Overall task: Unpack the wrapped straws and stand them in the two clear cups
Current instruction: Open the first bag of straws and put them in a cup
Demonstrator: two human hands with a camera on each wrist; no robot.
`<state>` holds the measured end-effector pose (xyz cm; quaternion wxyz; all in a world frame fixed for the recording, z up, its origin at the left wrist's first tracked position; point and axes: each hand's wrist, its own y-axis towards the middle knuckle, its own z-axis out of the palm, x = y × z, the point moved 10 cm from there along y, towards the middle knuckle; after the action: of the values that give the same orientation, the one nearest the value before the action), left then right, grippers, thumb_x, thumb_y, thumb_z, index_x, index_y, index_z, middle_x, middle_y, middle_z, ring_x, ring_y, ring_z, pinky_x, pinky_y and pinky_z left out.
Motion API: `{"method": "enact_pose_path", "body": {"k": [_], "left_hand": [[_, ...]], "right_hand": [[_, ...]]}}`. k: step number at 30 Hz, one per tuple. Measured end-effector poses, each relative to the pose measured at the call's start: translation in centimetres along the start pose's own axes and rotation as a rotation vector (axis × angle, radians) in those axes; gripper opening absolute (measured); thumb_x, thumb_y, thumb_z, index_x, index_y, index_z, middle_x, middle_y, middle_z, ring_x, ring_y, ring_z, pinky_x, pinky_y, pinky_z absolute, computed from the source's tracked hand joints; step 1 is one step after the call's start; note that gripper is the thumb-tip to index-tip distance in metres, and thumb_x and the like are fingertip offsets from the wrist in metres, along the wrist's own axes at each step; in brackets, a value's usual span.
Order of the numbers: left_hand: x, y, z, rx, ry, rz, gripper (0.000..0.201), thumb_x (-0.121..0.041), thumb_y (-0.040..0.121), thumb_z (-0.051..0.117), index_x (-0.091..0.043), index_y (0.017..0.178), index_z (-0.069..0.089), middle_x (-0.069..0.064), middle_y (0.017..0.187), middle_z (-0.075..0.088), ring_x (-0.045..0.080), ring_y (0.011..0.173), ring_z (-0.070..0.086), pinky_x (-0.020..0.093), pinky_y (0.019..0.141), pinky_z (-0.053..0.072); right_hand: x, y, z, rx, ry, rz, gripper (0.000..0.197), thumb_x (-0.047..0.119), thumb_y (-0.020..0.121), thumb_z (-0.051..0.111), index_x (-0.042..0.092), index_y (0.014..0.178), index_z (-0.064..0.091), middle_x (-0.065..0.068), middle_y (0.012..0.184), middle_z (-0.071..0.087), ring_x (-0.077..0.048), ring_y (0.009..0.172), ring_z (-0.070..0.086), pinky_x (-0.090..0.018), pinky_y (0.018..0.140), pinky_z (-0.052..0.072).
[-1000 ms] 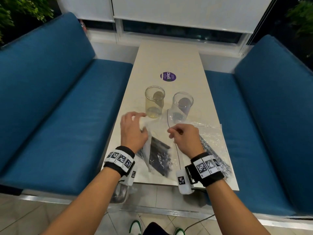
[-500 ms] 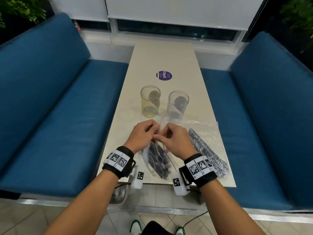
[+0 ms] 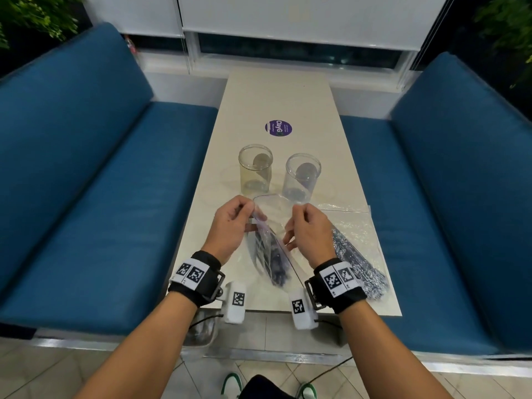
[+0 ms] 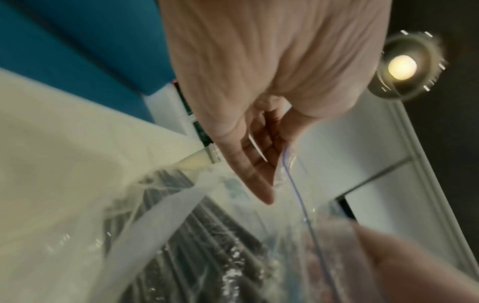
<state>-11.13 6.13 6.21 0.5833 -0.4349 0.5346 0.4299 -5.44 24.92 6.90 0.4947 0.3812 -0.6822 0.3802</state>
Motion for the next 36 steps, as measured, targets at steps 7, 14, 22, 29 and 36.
{"method": "enact_pose_path", "body": {"k": [7, 14, 22, 29, 36], "left_hand": [[1.6, -0.4, 0.9, -0.042, -0.051, -0.115, 0.042, -0.037, 0.111, 0.055, 0.005, 0.113, 0.065, 0.009, 0.101, 0.071, 0.022, 0.093, 0.068, 0.041, 0.086, 0.058], [3.0, -2.1, 1.1, -0.098, 0.297, -0.087, 0.017, -0.030, 0.102, 0.073, -0.019, 0.091, 0.079, 0.001, 0.087, 0.078, 0.018, 0.079, 0.071, 0.036, 0.079, 0.059], [3.6, -2.3, -1.9, -0.322, -0.150, -0.198, 0.027, -0.004, 0.109, 0.052, -0.006, 0.087, 0.067, 0.009, 0.075, 0.065, 0.028, 0.076, 0.066, 0.047, 0.080, 0.059], [5.0, -1.9, -3.2, -0.369, -0.386, -0.291, 0.036, 0.007, 0.105, 0.039, -0.014, 0.080, 0.055, 0.001, 0.075, 0.050, 0.017, 0.070, 0.044, 0.033, 0.066, 0.040], [5.0, -2.4, -3.1, -0.423, -0.399, -0.300, 0.035, 0.003, 0.109, 0.038, -0.015, 0.083, 0.053, 0.003, 0.076, 0.050, 0.015, 0.069, 0.049, 0.029, 0.063, 0.048]], "right_hand": [[0.7, -0.9, 1.7, 0.160, -0.059, -0.073, 0.005, 0.014, 0.099, 0.064, 0.011, 0.097, 0.066, -0.018, 0.093, 0.071, -0.018, 0.062, 0.067, -0.036, 0.055, 0.061], [-0.2, -0.5, 1.7, 0.131, 0.037, -0.080, 0.010, 0.007, 0.095, 0.072, 0.010, 0.104, 0.069, -0.020, 0.093, 0.071, -0.024, 0.071, 0.072, -0.040, 0.064, 0.064], [-2.7, -0.1, -0.2, 0.051, -0.317, -0.041, 0.022, 0.003, 0.090, 0.069, 0.023, 0.081, 0.067, -0.005, 0.081, 0.073, -0.028, 0.078, 0.074, -0.049, 0.076, 0.065], [-4.2, -0.8, -1.6, 0.036, 0.012, 0.186, 0.028, 0.021, 0.103, 0.064, 0.011, 0.124, 0.049, -0.019, 0.105, 0.069, -0.021, 0.061, 0.071, -0.039, 0.055, 0.063], [-3.7, -1.0, -0.6, 0.049, 0.075, 0.126, 0.060, -0.016, 0.088, 0.068, 0.016, 0.132, 0.044, -0.019, 0.108, 0.065, -0.020, 0.071, 0.073, -0.051, 0.065, 0.066]]}}
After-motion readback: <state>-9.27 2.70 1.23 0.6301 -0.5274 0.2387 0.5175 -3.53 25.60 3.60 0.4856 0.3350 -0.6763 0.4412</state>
